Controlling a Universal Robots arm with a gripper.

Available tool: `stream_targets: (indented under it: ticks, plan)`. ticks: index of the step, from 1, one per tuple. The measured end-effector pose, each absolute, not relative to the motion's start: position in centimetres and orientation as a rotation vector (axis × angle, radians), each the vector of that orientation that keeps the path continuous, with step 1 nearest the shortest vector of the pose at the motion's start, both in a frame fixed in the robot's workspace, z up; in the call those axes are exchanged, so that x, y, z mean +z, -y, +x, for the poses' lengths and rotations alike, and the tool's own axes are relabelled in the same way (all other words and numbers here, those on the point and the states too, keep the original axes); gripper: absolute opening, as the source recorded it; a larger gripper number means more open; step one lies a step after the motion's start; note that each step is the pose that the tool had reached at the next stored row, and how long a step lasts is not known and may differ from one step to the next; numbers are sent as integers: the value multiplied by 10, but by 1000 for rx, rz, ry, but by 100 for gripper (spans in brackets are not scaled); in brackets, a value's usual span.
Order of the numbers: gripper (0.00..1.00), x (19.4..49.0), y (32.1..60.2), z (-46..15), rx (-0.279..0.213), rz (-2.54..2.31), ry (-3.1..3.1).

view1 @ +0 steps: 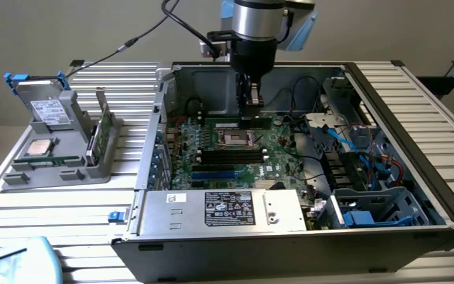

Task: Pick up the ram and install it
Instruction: 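Insert the ram into the slot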

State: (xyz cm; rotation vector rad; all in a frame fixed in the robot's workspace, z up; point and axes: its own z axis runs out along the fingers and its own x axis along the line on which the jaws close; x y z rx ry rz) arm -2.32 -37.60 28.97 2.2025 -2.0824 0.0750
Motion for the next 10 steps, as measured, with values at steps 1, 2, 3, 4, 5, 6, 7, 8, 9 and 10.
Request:
stream_targets:
  ticks: [1,2,3,4,5,6,7,8,9,10]
  plan:
    - [14,288,376,-24,75,2202,2082]
    - [14,286,376,-24,75,2202,2082]
    - [14,284,376,-25,75,2202,2082]
    - [14,282,376,-26,75,2203,2082]
    - [14,281,376,-27,75,2203,2082]
    - [14,279,376,-28,75,2202,2082]
    - [14,277,376,-29,75,2202,2082]
    - [14,275,376,-29,75,2202,2082]
    - [14,273,376,-30,75,2203,2082]
    - [14,271,376,-31,75,2203,2082]
